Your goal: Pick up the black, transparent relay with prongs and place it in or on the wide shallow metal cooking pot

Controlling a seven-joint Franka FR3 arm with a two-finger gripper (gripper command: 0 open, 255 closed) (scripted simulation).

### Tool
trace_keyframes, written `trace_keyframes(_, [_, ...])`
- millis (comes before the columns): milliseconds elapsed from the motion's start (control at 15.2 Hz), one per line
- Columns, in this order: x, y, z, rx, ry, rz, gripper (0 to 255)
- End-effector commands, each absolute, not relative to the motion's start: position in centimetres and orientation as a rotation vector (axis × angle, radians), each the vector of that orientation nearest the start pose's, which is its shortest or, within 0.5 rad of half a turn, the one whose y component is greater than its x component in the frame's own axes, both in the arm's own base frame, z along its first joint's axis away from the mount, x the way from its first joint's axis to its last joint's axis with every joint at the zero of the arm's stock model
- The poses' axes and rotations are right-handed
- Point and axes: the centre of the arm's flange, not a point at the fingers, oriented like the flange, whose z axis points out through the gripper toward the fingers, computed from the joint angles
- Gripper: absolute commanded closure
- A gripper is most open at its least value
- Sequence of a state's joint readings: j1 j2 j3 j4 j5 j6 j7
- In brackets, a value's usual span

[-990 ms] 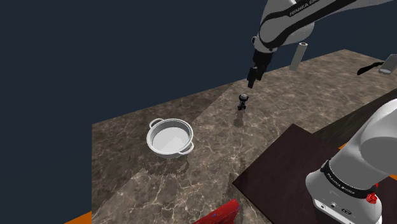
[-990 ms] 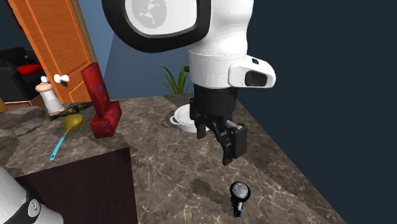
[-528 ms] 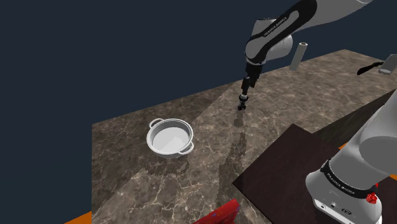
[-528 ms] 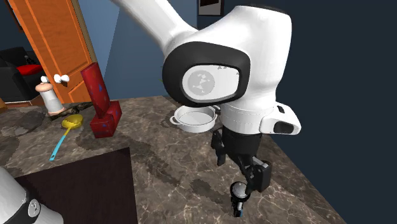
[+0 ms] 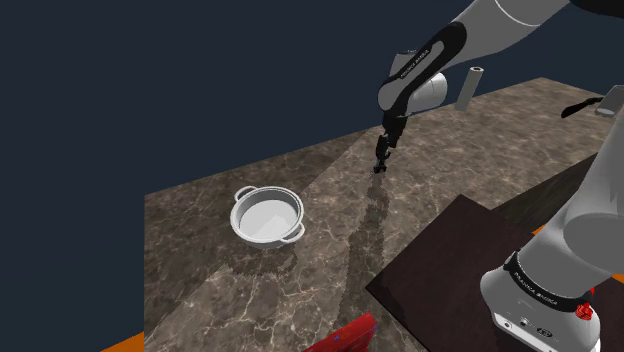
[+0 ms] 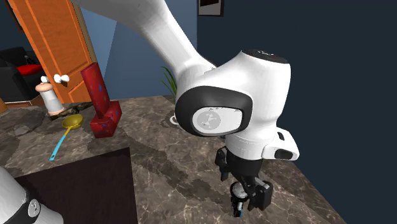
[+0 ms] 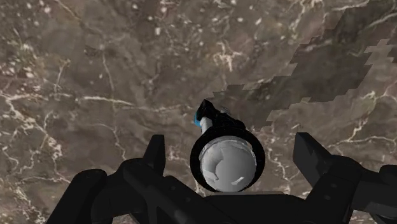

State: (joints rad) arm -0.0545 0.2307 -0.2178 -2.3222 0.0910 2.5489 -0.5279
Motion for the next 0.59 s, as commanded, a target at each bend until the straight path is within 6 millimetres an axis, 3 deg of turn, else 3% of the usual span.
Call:
trace_keyframes(0, [50.31,-14.36,23.59,-3.128,-0.291,-0.006,0])
trace_keyframes(528, [50.31,-14.36,23.59,-3.128,-0.291,-0.006,0])
